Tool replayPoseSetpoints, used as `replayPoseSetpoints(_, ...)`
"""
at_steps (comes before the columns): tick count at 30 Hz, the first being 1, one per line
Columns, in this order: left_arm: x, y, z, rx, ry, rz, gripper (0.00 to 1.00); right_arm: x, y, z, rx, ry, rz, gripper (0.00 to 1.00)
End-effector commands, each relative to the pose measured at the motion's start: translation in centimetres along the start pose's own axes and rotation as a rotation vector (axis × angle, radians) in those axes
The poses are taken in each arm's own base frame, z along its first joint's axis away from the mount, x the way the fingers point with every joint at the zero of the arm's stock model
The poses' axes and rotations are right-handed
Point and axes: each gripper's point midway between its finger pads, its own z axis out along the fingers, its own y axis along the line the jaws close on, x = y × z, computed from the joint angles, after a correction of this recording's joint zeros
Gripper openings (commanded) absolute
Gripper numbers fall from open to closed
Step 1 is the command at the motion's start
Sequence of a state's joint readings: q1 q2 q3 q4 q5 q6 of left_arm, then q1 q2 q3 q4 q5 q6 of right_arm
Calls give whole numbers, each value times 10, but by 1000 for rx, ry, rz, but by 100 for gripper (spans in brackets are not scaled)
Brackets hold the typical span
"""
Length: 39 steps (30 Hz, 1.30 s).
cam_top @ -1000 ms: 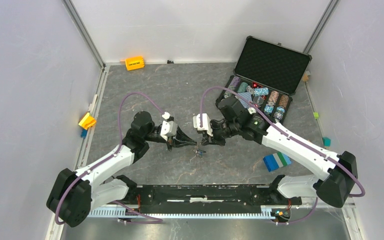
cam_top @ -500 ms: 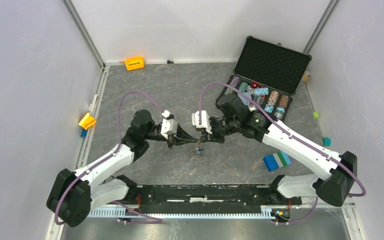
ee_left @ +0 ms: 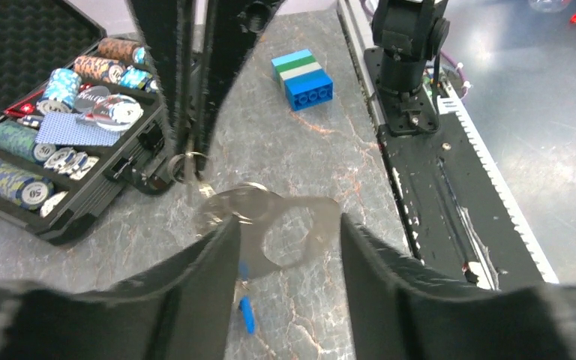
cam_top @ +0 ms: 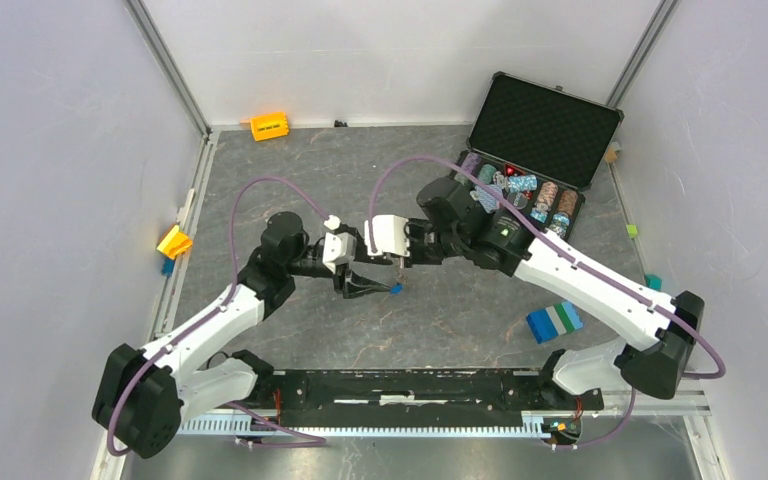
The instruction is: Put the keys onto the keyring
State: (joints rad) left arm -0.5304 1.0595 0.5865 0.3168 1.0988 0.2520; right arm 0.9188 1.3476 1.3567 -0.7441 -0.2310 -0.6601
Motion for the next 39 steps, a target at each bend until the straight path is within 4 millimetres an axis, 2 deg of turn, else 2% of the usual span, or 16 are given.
replayPoseSetpoints(1,-14,10,-9,-49,17,78,66,-10,-38,-12,161,99,-145,0)
replayPoseSetpoints(5,-12,18,-17,-107,31,67,74,-18,-51,-14,240,141,-220,0)
replayPoseSetpoints(11,0,37,-42,-271,113,26,76,-33,-73,-14,369,193,-335,0)
replayPoseSetpoints(15,9,64,-65,-460,190,8,77,-57,-85,-9,410,192,-390,0)
replayPoseSetpoints(19,16,91,-97,-654,273,-6,80,-76,-100,2,429,186,-424,0)
replayPoseSetpoints(26,30,112,-148,-845,396,5,86,-106,-107,37,399,126,-424,0)
replayPoseSetpoints(29,32,119,-167,-904,400,-12,86,-110,-109,43,407,106,-406,0)
replayPoseSetpoints(34,27,125,-178,-928,361,-29,87,-106,-114,41,438,101,-374,0)
replayPoseSetpoints(39,11,143,-202,-1012,250,-47,88,-90,-119,37,446,114,-340,0)
